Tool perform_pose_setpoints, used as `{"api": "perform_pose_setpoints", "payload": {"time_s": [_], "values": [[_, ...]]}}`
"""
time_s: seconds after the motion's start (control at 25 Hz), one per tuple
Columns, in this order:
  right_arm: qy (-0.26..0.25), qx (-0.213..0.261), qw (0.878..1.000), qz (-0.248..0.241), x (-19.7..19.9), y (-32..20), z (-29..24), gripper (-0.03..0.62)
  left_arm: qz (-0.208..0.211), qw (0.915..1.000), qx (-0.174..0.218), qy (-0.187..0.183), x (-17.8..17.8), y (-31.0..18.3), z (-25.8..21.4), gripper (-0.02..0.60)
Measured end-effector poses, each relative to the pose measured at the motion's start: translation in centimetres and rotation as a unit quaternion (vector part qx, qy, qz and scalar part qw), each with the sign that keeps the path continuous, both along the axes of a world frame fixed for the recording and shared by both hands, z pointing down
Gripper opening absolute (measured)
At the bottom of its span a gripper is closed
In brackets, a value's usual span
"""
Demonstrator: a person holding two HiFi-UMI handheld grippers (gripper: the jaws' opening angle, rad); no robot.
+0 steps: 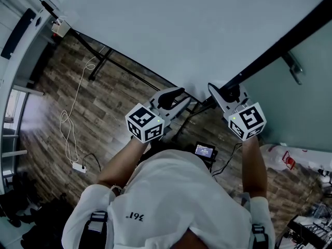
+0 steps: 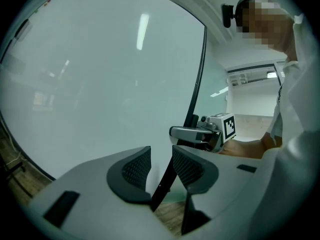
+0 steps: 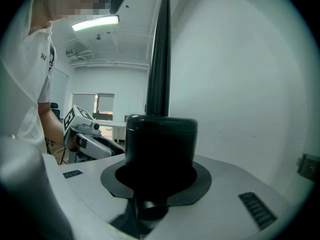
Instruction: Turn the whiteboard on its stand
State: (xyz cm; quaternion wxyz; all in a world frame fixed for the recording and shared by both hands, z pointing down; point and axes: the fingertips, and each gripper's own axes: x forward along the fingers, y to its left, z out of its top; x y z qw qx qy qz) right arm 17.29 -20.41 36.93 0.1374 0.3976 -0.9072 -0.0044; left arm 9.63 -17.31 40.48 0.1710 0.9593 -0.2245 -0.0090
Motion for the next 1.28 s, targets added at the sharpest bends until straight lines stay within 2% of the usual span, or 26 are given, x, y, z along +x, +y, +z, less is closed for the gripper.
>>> {"api": "perform_pose_setpoints", "payload": {"time_s": [1.28], "values": [[-0.006,0.002,1.000,0.004,-5.6,-5.4,0.8,0.146,-0.042,0.9990,-0.002,-0.011,-6.9,-2.4,1.3,0.124]]}}
